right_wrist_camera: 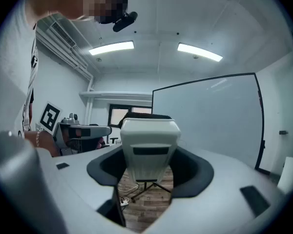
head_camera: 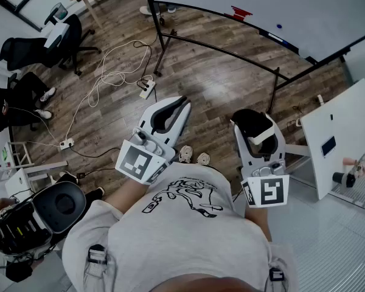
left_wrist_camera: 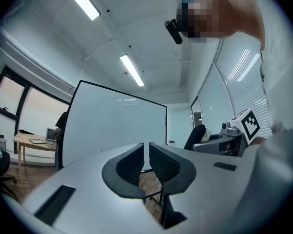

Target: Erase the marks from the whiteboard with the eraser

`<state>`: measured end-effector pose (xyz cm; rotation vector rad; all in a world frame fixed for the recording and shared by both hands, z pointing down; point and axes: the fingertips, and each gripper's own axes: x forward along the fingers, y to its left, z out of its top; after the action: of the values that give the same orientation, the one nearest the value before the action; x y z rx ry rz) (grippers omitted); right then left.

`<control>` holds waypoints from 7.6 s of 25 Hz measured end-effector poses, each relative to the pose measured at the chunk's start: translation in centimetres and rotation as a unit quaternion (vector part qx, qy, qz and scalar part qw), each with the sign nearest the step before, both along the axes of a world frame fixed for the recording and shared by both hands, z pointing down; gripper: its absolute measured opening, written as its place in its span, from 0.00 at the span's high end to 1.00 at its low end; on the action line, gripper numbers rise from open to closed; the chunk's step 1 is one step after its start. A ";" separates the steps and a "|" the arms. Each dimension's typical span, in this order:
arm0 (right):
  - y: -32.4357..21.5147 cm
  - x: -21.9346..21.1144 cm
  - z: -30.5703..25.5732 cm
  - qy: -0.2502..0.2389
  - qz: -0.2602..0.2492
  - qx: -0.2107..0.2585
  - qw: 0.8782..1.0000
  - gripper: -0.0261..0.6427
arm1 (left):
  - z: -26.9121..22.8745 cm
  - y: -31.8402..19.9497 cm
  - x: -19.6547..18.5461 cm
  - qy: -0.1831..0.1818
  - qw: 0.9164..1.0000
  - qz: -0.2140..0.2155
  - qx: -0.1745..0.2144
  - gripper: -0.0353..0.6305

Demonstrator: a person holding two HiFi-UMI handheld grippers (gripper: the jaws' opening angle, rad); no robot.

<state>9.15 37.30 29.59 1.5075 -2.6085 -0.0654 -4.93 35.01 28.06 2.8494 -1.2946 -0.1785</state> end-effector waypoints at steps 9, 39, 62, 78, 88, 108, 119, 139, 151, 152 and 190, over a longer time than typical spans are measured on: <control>-1.1 -3.0 0.5 -0.010 0.000 -0.013 1.000 0.56 | 1.3 -0.6 -3.1 0.003 1.000 0.006 -0.013 0.88; -10.6 -1.0 1.2 -0.014 0.004 -0.023 1.000 0.56 | 2.0 -9.6 -1.6 -0.011 1.000 0.000 -0.019 0.88; -26.2 9.0 0.6 -0.028 -0.021 -0.038 0.999 0.56 | 1.5 -24.9 8.1 -0.043 0.998 -0.025 -0.032 0.88; -34.1 12.0 0.5 -0.036 -0.030 -0.049 0.998 0.56 | 1.7 -32.0 10.5 -0.051 0.997 -0.045 -0.047 0.88; -36.9 12.1 0.8 -0.040 -0.026 -0.052 0.998 0.56 | 2.1 -34.8 10.8 -0.053 0.997 -0.037 -0.040 0.88; -48.8 4.0 1.0 -0.023 0.001 -0.057 0.998 0.56 | 3.1 -46.6 3.5 -0.059 0.997 0.002 -0.045 0.83; -54.4 1.1 4.3 0.046 0.066 -0.066 0.995 0.56 | 4.4 -50.7 1.2 -0.057 0.996 0.049 -0.052 0.81; -65.9 1.9 13.0 0.244 0.204 -0.046 0.947 0.56 | 6.4 -52.7 -0.9 -0.053 0.995 0.055 -0.068 0.81; -67.6 0.9 12.5 0.257 0.234 0.022 0.937 0.57 | 7.8 -57.1 2.9 -0.101 0.991 0.079 -0.050 0.76; -67.6 0.8 12.5 0.256 0.236 0.025 0.937 0.57 | 7.7 -58.0 3.9 -0.102 0.990 0.086 -0.036 0.73; -66.7 0.7 12.8 0.318 0.236 0.092 0.913 0.60 | 11.9 -65.1 10.7 -0.197 0.977 0.070 -0.031 0.59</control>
<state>9.89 -29.42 42.39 1.7561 -1.7287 -0.6476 5.74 -30.07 40.00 3.0042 -1.1085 0.4426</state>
